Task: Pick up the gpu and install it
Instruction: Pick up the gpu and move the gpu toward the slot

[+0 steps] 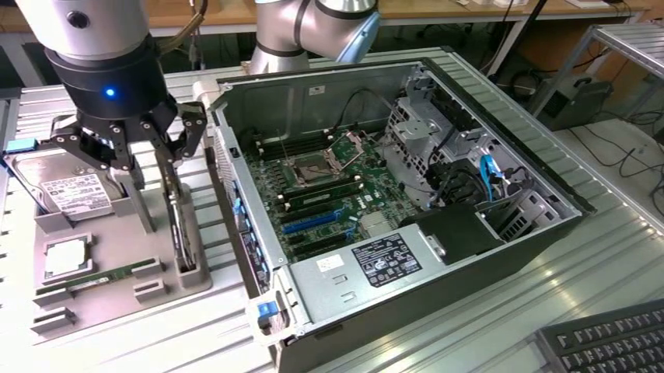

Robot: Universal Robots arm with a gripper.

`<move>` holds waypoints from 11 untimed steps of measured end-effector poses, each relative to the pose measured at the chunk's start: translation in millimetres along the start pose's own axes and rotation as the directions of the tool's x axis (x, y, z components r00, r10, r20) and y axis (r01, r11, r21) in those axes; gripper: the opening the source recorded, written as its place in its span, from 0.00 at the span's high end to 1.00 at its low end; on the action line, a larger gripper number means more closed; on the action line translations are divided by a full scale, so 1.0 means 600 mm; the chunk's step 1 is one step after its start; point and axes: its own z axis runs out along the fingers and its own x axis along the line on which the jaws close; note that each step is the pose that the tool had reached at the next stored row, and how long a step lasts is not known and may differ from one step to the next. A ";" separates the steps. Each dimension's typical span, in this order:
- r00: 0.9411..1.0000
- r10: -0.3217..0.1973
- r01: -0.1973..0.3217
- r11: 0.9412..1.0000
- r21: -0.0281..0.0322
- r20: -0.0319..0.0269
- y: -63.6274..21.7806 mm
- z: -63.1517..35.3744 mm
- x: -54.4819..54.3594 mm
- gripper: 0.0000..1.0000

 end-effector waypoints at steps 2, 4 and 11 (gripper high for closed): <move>1.000 0.000 0.000 1.000 0.000 0.000 0.000 0.008 0.000 0.58; 1.000 0.000 0.000 1.000 0.000 0.000 -0.001 0.014 0.000 0.58; 1.000 0.000 0.000 1.000 0.000 0.000 -0.005 0.040 -0.002 0.58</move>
